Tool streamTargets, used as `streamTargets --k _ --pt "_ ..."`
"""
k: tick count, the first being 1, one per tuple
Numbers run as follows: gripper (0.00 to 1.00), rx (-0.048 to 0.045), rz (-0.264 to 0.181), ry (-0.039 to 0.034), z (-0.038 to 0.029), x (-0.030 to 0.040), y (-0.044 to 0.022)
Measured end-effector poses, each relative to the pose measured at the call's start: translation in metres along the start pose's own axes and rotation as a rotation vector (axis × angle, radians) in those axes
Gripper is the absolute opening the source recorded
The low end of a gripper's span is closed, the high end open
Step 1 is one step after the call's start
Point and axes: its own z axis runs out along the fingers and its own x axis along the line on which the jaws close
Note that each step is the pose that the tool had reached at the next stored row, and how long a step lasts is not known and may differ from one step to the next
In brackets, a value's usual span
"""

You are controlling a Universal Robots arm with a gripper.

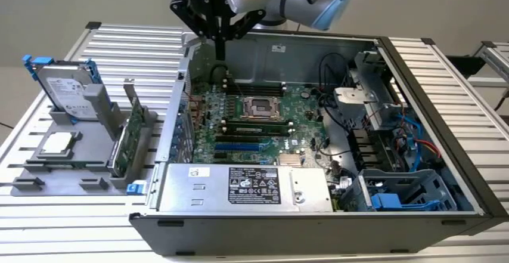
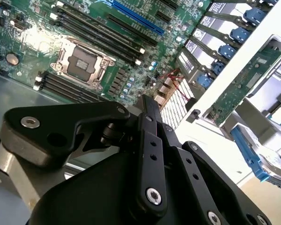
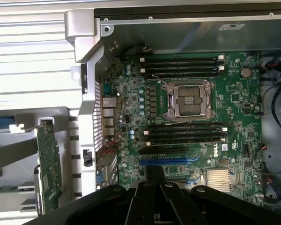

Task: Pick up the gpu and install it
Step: 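Reach for the gpu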

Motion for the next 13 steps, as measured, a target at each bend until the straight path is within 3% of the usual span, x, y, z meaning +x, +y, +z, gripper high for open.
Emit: streamTargets --k 13 --pt "0.00 0.0000 0.000 0.0001 -0.0004 0.0155 -0.0011"
